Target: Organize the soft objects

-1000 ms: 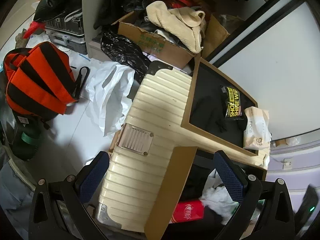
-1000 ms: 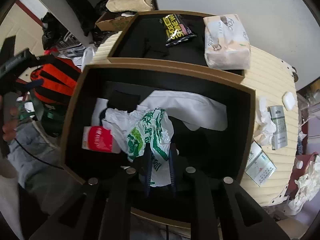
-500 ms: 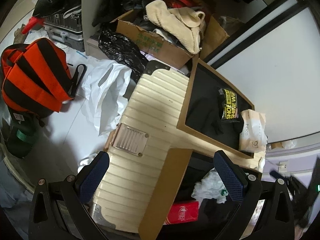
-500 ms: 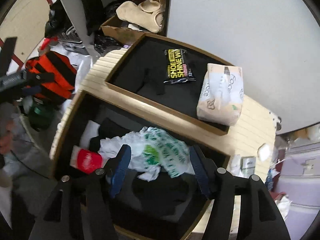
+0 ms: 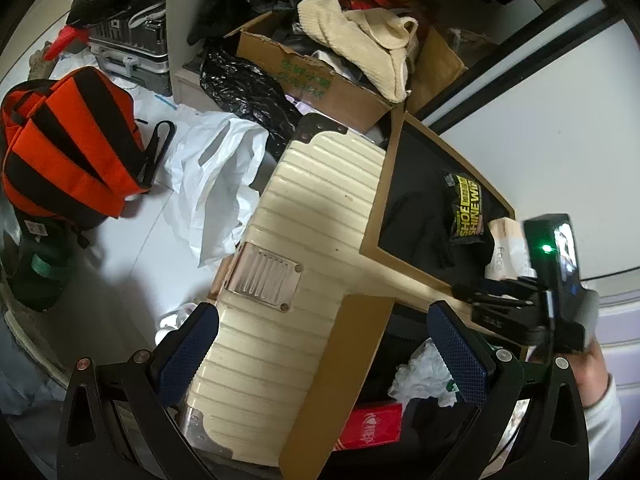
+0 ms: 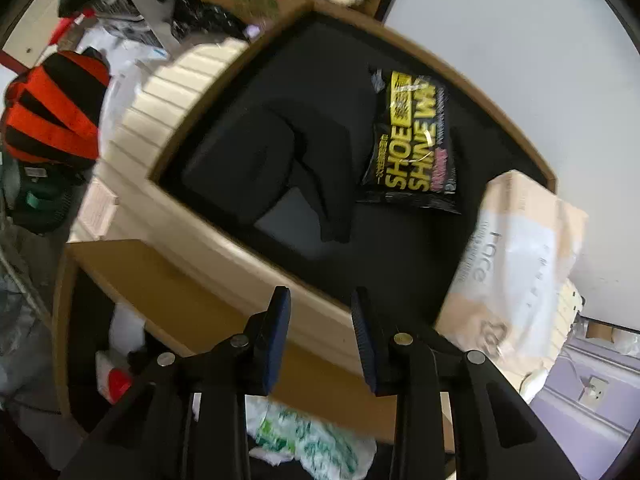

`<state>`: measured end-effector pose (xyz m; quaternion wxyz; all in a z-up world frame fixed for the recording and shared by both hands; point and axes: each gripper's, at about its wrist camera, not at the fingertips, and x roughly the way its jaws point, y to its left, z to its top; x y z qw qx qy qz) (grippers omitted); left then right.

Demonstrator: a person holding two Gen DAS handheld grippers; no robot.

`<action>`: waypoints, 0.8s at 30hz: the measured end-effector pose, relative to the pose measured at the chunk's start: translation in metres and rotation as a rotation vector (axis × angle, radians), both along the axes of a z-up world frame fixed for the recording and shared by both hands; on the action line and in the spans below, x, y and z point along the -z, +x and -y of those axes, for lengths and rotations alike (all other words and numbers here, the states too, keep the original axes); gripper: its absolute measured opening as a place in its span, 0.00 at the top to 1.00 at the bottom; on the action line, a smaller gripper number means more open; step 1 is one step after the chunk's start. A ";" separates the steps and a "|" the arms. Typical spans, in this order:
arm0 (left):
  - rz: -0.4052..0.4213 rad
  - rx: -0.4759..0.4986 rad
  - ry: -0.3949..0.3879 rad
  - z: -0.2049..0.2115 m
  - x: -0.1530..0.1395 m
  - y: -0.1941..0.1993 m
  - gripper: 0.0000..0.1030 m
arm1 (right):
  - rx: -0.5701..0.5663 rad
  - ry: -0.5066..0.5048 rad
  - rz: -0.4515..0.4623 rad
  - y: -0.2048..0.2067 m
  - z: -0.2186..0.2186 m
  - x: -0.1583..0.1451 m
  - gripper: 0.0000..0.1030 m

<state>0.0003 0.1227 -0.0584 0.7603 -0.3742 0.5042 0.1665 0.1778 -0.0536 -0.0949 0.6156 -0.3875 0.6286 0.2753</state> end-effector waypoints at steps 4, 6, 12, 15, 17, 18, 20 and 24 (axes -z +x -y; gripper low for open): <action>-0.005 0.012 -0.009 0.003 0.003 0.004 0.00 | -0.018 -0.012 -0.033 0.002 -0.005 0.009 0.73; -0.004 0.013 -0.013 0.004 0.003 0.004 0.00 | -0.006 -0.007 -0.052 0.004 -0.006 0.008 0.73; -0.006 0.009 -0.010 0.004 0.002 0.002 0.00 | 0.148 0.067 -0.151 0.017 -0.001 0.012 0.73; -0.006 0.005 -0.014 0.003 0.003 0.002 0.00 | 0.214 0.052 -0.185 0.022 0.003 0.026 0.73; -0.008 0.004 -0.013 0.003 0.003 0.001 0.00 | 0.265 0.051 -0.197 0.024 0.011 0.030 0.73; -0.008 0.003 -0.014 0.002 0.003 0.002 0.00 | 0.281 0.039 -0.199 0.025 0.014 0.032 0.73; -0.003 0.002 -0.020 0.002 0.003 0.002 0.00 | 0.285 0.012 -0.198 0.023 0.022 0.037 0.73; -0.003 0.003 -0.018 0.003 0.003 0.002 0.00 | 0.316 -0.004 -0.201 0.022 0.041 0.043 0.73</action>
